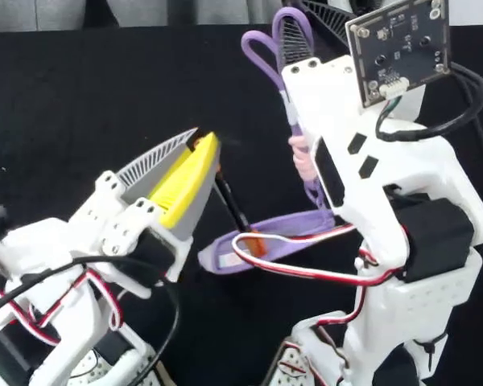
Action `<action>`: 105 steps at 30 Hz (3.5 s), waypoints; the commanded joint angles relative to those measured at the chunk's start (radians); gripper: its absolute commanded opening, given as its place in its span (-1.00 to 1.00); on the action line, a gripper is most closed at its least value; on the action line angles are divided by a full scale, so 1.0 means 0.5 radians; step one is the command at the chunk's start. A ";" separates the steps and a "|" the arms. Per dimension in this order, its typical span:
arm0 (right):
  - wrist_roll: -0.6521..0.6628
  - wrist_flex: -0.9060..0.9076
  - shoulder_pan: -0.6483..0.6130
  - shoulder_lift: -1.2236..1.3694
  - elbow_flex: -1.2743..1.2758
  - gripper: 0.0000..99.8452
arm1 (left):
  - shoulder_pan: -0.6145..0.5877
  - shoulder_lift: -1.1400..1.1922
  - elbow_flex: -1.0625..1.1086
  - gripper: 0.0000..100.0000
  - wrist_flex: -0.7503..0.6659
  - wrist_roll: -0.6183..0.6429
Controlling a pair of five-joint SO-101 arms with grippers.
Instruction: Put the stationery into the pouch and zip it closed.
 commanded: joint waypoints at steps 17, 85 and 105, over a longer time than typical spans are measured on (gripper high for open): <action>0.068 -0.043 -0.009 -0.032 -0.008 -0.98 | 0.545 0.003 0.437 -0.63 0.347 -0.764; 0.071 -0.046 -0.009 -0.029 0.002 -0.98 | -1.054 2.940 -0.265 -0.63 0.203 -1.264; 0.071 -0.046 -0.009 -0.029 0.005 -0.98 | -1.057 3.115 -0.658 -0.84 0.951 -1.491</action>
